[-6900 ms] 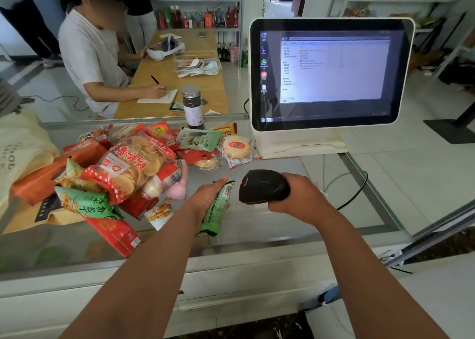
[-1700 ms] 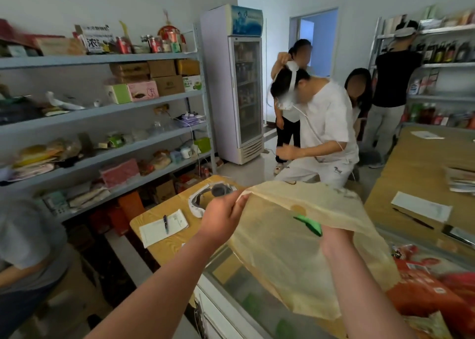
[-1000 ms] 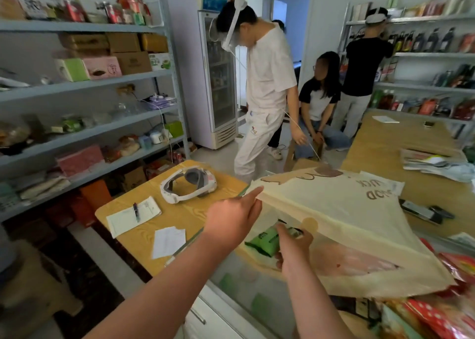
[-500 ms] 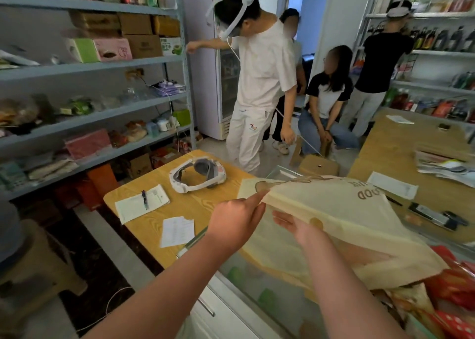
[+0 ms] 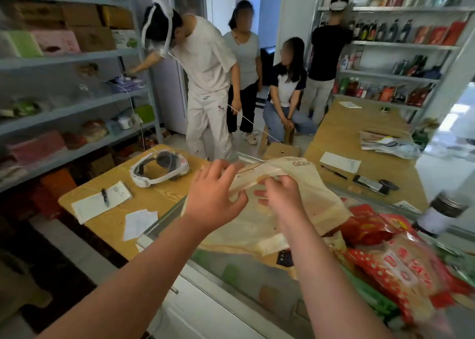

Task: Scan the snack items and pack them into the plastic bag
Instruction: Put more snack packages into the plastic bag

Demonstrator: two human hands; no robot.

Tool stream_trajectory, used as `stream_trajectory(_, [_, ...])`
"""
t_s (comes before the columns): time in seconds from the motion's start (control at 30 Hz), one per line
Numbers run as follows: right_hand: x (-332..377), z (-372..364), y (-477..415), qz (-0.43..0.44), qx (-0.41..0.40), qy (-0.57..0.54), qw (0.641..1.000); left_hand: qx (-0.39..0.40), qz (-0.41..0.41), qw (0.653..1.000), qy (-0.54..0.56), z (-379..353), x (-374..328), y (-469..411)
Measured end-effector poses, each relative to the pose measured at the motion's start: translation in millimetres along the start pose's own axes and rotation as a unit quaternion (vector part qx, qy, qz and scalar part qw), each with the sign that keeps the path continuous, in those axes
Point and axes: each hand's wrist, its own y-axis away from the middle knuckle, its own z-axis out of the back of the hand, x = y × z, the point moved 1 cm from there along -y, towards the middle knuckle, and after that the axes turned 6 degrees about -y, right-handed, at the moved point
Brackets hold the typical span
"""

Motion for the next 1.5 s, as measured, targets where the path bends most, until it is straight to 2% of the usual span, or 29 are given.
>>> stream_trajectory(0.2, [4.2, 39.3, 27.2, 0.078, -0.009, 0.078, 0.994, -0.025, -0.042, 0.997, 0.062, -16.3, -55.8, 0.8])
stream_trajectory(0.33, [1.7, 74.1, 55.7, 0.103, -0.037, 0.104, 0.989, 0.01, -0.046, 0.989, 0.141, -24.8, -98.4, 8.3])
stream_trajectory(0.43, [-3.4, 102.9, 72.7, 0.115, -0.102, 0.132, 0.979, 0.05, -0.057, 0.977, 0.201, -34.8, -130.7, 9.4])
stream_trajectory(0.63, [-6.2, 157.4, 123.5, 0.123, -0.271, 0.152, 0.942, 0.133, -0.127, 0.927, 0.326, -41.6, -203.5, 21.5])
stream_trajectory(0.7, [-10.3, 174.4, 137.7, 0.115, -0.305, 0.168, 0.93, 0.13, -0.139, 0.916, 0.354, -41.6, -223.6, 27.8])
stream_trajectory(0.83, [-19.4, 207.5, 165.0, 0.085, -0.361, 0.161, 0.915, 0.176, -0.149, 0.883, 0.409, -35.1, -262.2, 36.4])
stream_trajectory(1.03, [-23.7, 261.5, 179.7, 0.084, -0.381, 0.154, 0.908, 0.201, -0.113, 0.862, 0.451, -34.7, -326.1, 40.8])
stream_trajectory(1.2, [-32.6, 337.0, 173.7, 0.048, -0.379, 0.164, 0.91, 0.301, -0.018, 0.825, 0.478, -61.6, -391.5, 46.3])
stream_trajectory(1.4, [-50.0, 436.3, 141.9, 0.017, -0.356, 0.222, 0.908, 0.392, 0.12, 0.812, 0.415, -125.3, -460.7, 44.0])
stream_trajectory(1.5, [-54.5, 471.3, 125.0, -0.008, -0.331, 0.25, 0.91, 0.414, 0.154, 0.811, 0.383, -150.0, -478.4, 47.0])
